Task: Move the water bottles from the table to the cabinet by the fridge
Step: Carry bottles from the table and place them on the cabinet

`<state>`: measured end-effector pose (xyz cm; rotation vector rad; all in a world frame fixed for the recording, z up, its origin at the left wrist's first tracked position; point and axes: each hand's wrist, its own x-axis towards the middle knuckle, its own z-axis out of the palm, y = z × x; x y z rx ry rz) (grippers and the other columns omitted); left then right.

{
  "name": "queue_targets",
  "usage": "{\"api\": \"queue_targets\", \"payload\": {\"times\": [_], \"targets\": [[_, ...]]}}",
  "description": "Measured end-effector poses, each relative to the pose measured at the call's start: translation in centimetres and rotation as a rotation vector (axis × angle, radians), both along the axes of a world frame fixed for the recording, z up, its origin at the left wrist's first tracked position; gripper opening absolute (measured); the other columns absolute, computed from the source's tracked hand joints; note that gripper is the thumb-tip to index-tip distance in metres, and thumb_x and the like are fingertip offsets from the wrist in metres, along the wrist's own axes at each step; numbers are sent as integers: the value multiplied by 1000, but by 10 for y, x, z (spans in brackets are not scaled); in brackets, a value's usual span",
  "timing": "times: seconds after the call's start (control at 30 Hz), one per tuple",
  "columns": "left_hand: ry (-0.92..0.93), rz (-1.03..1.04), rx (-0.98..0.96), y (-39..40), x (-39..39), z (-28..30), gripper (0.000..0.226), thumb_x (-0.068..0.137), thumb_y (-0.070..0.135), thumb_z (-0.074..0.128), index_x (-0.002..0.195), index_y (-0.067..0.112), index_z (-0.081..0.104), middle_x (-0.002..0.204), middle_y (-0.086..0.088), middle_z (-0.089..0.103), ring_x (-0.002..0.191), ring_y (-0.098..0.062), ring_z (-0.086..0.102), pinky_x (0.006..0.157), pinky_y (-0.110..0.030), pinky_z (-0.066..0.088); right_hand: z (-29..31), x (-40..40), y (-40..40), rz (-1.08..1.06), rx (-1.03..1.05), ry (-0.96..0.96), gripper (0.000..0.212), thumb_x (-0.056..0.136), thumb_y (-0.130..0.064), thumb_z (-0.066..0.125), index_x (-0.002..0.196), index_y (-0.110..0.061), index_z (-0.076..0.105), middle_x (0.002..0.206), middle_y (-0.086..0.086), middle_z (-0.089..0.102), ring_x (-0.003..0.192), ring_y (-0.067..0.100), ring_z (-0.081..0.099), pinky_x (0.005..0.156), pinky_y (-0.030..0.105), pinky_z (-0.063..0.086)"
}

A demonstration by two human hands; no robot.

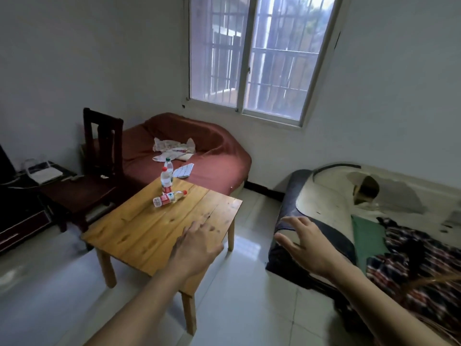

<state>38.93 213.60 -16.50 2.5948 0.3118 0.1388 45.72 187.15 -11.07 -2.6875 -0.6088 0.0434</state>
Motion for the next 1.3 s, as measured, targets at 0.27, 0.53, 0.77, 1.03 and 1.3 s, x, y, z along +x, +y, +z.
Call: {"api": "queue_targets", "payload": {"times": [0.27, 0.53, 0.77, 1.03, 1.3], "targets": [[-11, -40, 39, 7, 125, -8, 55, 89, 58, 57, 136, 30, 52, 138, 6, 48, 126, -15, 46, 99, -32, 48, -13, 115, -1, -63, 101, 15, 62, 91, -61, 50, 142, -28, 44, 143, 2, 46, 126, 21, 49, 106, 42, 45], [20, -11, 112, 10, 247, 3, 55, 88, 52, 64, 136, 28, 51, 139, 6, 48, 125, -13, 47, 99, -31, 49, -25, 261, 11, -24, 183, 43, 61, 93, -59, 50, 144, -27, 42, 146, 1, 42, 132, 19, 42, 110, 38, 40], [43, -12, 161, 19, 341, 8, 54, 90, 54, 59, 136, 29, 49, 139, 6, 46, 125, -13, 44, 100, -29, 45, -30, 357, 21, 5, 163, 71, 60, 93, -61, 48, 143, -30, 42, 146, -3, 42, 132, 16, 41, 109, 37, 41], [42, -41, 94, 46, 454, -23, 53, 88, 54, 60, 134, 28, 50, 137, 6, 47, 123, -14, 46, 100, -32, 47, -31, 471, 46, -26, 103, 48, 60, 91, -61, 50, 141, -26, 47, 141, 2, 48, 130, 21, 45, 108, 43, 42], [-79, 37, 39, 120, 578, -14, 54, 85, 54, 62, 131, 25, 54, 132, 4, 52, 117, -18, 50, 98, -39, 48, -4, 584, 109, -37, 80, -11, 55, 91, -54, 57, 137, -24, 53, 137, 2, 51, 126, 21, 49, 107, 38, 41]]}}
